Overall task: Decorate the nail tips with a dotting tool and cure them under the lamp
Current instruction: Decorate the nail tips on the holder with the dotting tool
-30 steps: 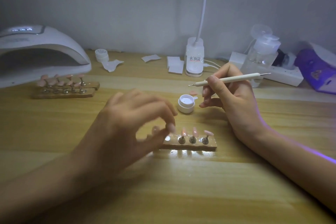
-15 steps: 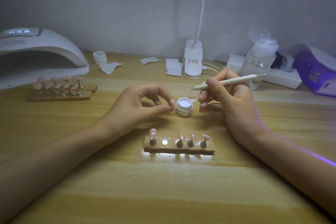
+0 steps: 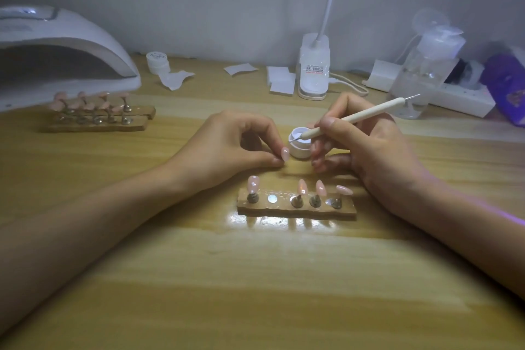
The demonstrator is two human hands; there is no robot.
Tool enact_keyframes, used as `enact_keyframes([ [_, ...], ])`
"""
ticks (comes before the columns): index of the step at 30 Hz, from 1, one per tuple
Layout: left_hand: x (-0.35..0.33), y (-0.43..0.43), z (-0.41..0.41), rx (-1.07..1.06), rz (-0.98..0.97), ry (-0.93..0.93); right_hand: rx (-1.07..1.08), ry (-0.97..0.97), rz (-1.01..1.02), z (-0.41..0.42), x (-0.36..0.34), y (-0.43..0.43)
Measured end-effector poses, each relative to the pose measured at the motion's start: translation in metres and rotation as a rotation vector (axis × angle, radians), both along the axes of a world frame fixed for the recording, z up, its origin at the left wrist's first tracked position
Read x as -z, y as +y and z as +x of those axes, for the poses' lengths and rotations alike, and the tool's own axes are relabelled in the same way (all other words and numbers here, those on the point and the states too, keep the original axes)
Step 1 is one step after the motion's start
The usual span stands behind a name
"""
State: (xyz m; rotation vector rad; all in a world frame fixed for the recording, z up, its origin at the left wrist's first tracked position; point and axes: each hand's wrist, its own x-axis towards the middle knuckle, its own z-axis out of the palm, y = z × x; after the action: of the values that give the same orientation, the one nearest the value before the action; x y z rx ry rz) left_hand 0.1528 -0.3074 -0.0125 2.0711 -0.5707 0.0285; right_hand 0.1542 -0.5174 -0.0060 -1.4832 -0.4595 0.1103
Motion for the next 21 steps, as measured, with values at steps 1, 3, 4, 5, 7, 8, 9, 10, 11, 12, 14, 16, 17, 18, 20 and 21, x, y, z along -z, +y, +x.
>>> enact_keyframes([
  [1, 0.0000, 0.0000, 0.0002, -0.002, 0.002, -0.002, -0.005, 0.001, -0.004, 0.0005, 0.0000, 0.0003],
  [3, -0.0002, 0.0000, 0.0007, -0.002, 0.003, -0.002, -0.010, 0.000, -0.015, 0.0014, 0.0005, 0.0006],
  [4, -0.0003, 0.0000, 0.0007, -0.002, 0.005, -0.002, -0.011, -0.001, -0.021, 0.0017, 0.0007, 0.0005],
  [5, -0.0003, 0.0000, 0.0007, -0.001, 0.006, -0.004, -0.013, -0.002, -0.026, 0.0017, 0.0010, 0.0005],
  [7, -0.0003, -0.0001, 0.0001, 0.001, 0.007, -0.005, -0.016, -0.004, -0.034, 0.0013, 0.0013, 0.0003],
  [8, -0.0005, -0.0001, -0.0002, 0.005, 0.007, -0.004, -0.016, -0.005, -0.039, 0.0009, 0.0012, 0.0003],
  [9, -0.0005, 0.0000, -0.0003, 0.008, 0.007, -0.004, -0.016, -0.003, -0.044, 0.0005, 0.0011, 0.0004],
  [10, -0.0005, 0.0001, -0.0002, 0.011, 0.007, -0.003, -0.014, 0.000, -0.048, 0.0002, 0.0010, 0.0003],
  [11, -0.0004, 0.0002, -0.0001, 0.013, 0.005, -0.002, -0.014, 0.002, -0.051, 0.0003, 0.0008, 0.0006],
  [12, -0.0004, 0.0003, 0.0001, 0.015, 0.003, 0.001, -0.014, 0.003, -0.055, 0.0001, 0.0006, 0.0009],
  [14, 0.0000, 0.0003, 0.0004, 0.019, 0.001, 0.005, -0.016, 0.005, -0.062, 0.0001, 0.0005, 0.0008],
  [16, 0.0001, 0.0001, 0.0006, 0.020, 0.008, 0.004, -0.019, 0.006, -0.067, 0.0000, 0.0007, 0.0004],
  [17, 0.0001, 0.0002, 0.0007, 0.019, 0.012, 0.002, -0.020, 0.005, -0.071, 0.0000, 0.0009, 0.0003],
  [18, 0.0001, 0.0002, 0.0007, 0.018, 0.014, 0.000, -0.021, 0.004, -0.076, 0.0001, 0.0011, 0.0001],
  [20, -0.0001, 0.0003, 0.0007, 0.019, 0.015, -0.001, -0.021, 0.002, -0.083, 0.0001, 0.0013, -0.0001],
  [21, -0.0002, 0.0003, 0.0005, 0.019, 0.015, -0.001, -0.021, 0.003, -0.085, 0.0000, 0.0014, 0.0001],
])
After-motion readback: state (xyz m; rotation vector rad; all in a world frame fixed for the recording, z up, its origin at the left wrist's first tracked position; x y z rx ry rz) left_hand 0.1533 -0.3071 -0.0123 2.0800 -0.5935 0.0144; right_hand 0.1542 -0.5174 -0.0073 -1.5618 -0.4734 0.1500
